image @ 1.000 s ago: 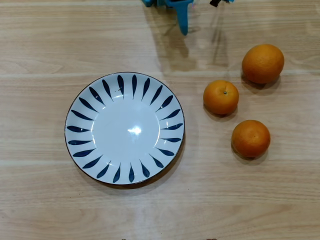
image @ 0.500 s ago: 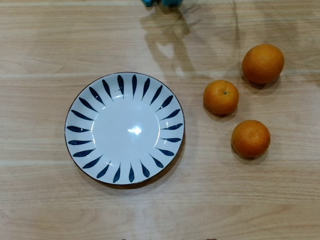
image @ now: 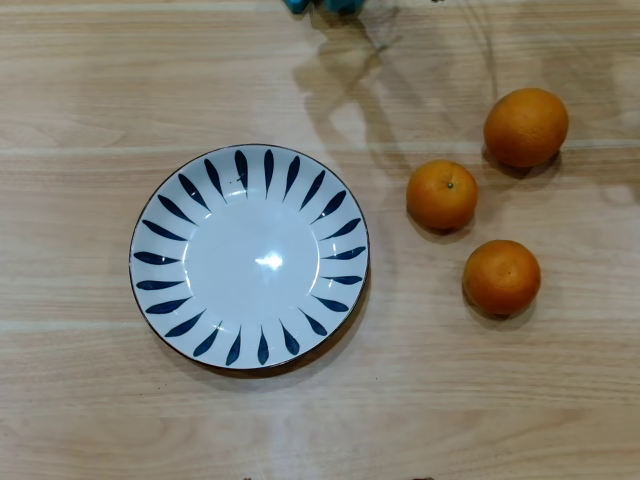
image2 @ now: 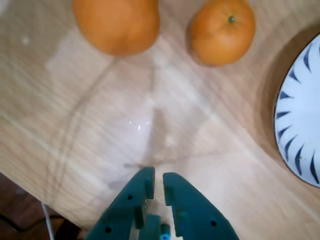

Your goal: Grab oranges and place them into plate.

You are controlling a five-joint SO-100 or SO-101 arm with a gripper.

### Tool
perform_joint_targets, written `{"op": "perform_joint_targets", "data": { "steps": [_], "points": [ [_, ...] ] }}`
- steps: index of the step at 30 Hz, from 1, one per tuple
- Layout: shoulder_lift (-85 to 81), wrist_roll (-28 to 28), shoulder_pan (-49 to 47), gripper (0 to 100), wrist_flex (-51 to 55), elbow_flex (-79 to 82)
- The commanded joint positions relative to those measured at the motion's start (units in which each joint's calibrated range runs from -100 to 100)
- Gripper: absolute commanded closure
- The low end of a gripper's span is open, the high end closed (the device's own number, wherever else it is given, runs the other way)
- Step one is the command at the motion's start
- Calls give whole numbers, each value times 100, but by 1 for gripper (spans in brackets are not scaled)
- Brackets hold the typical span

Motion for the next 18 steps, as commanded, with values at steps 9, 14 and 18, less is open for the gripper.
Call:
{"op": "perform_joint_targets", "data": {
  "steps": [9, 14, 18],
  "points": [
    [591, -575, -231, 71, -8, -1138],
    [600, -590, -223, 70, -76, -1202],
    [616, -805, -247, 70, -76, -1247]
  ]
}}
